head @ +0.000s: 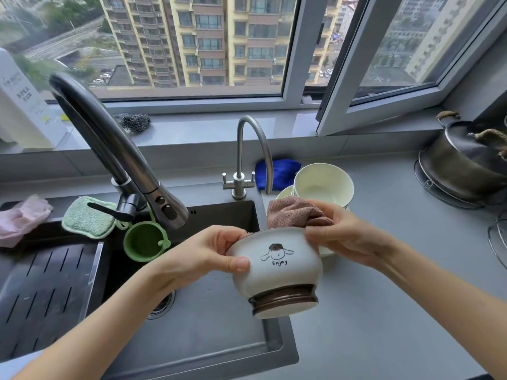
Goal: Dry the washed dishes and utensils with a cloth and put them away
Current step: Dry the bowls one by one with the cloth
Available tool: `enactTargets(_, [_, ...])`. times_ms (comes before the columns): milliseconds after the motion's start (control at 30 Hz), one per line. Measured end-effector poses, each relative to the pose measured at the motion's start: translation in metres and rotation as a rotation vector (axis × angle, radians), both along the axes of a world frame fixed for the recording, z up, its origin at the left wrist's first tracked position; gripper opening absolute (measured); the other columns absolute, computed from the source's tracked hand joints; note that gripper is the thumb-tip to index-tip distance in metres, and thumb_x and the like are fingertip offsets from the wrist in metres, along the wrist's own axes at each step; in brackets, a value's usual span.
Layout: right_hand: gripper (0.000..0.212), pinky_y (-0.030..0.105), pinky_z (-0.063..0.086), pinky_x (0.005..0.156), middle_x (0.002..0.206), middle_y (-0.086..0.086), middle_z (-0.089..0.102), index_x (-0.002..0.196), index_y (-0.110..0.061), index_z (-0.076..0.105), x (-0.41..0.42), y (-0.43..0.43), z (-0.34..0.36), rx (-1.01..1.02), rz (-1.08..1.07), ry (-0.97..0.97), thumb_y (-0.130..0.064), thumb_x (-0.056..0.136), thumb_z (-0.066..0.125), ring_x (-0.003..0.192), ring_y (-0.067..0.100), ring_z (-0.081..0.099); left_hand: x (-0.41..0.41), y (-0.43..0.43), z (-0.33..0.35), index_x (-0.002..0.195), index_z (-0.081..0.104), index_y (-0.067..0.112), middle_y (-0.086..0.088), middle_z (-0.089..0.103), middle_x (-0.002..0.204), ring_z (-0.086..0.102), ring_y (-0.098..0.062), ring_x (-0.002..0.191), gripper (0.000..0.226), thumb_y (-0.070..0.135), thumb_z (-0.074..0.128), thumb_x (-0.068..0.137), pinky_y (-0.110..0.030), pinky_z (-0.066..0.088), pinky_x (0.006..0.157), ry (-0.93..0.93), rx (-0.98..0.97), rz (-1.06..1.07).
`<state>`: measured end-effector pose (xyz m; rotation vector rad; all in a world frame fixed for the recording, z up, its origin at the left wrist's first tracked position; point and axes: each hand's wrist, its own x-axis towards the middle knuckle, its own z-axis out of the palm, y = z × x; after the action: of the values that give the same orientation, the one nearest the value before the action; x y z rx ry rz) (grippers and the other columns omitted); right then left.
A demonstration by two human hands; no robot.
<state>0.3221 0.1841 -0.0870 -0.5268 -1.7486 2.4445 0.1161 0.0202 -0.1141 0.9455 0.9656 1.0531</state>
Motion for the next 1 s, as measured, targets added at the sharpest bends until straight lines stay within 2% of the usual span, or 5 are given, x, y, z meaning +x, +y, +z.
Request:
enactTargets(300, [0.042, 0.02, 0.053, 0.075, 0.092, -0.011, 0.071, 0.121, -0.013, 0.059, -0.012, -0.029, 0.018, 0.533, -0.626, 0.082, 0.005, 0.083, 0.063, 0.086, 0.004, 0.065, 0.011, 0.0, -0.009, 0.088, 0.067, 0.0, -0.009, 0.069, 0.079, 0.064, -0.016, 0.068, 0.05, 0.028, 0.087, 0.051, -0.021, 0.052, 0.06, 0.022, -0.125, 0.311])
enactTargets(467, [0.053, 0.032, 0.054, 0.069, 0.073, -0.008, 0.063, 0.119, -0.052, 0.053, 0.002, -0.058, 0.009, 1.033, -0.781, -0.014, -0.021, 0.077, 0.061, 0.066, 0.013, 0.058, 0.013, 0.0, -0.008, 0.091, 0.073, 0.004, -0.015, 0.072, 0.087, 0.069, -0.022, 0.073, 0.057, 0.037, 0.09, 0.047, -0.029, 0.057, 0.06, -0.046, -0.175, 0.405])
enactTargets(567, [0.065, 0.038, 0.037, 0.109, 0.137, -0.013, 0.052, 0.139, -0.047, 0.037, -0.001, -0.077, -0.003, 1.157, -0.376, -0.1, -0.034, 0.08, 0.06, 0.127, 0.003, 0.044, 0.018, 0.002, -0.006, 0.1, 0.071, 0.002, -0.019, 0.071, 0.094, 0.069, -0.025, 0.079, 0.061, 0.04, 0.087, 0.056, -0.031, 0.056, 0.066, -0.09, -0.098, 0.404])
enactTargets(700, [0.056, 0.042, 0.017, 0.117, 0.152, -0.009, 0.034, 0.132, -0.056, 0.042, -0.015, -0.079, -0.007, 1.098, -0.234, -0.139, -0.077, 0.08, 0.034, 0.144, 0.009, 0.016, 0.034, 0.002, 0.0, 0.101, 0.072, 0.007, -0.02, 0.07, 0.099, 0.063, -0.031, 0.091, 0.056, 0.049, 0.079, 0.065, -0.039, 0.048, 0.081, -0.011, -0.011, 0.445])
enactTargets(1000, [0.02, 0.023, 0.046, 0.091, 0.105, -0.005, 0.07, 0.108, -0.022, 0.069, -0.046, -0.019, -0.007, 0.264, -0.351, -0.155, -0.026, 0.091, 0.059, 0.102, 0.008, 0.062, 0.038, 0.005, 0.005, 0.107, 0.069, 0.003, -0.019, 0.071, 0.1, 0.067, -0.027, 0.086, 0.034, 0.021, 0.067, 0.078, -0.031, 0.057, 0.068, -0.071, 0.014, 0.57])
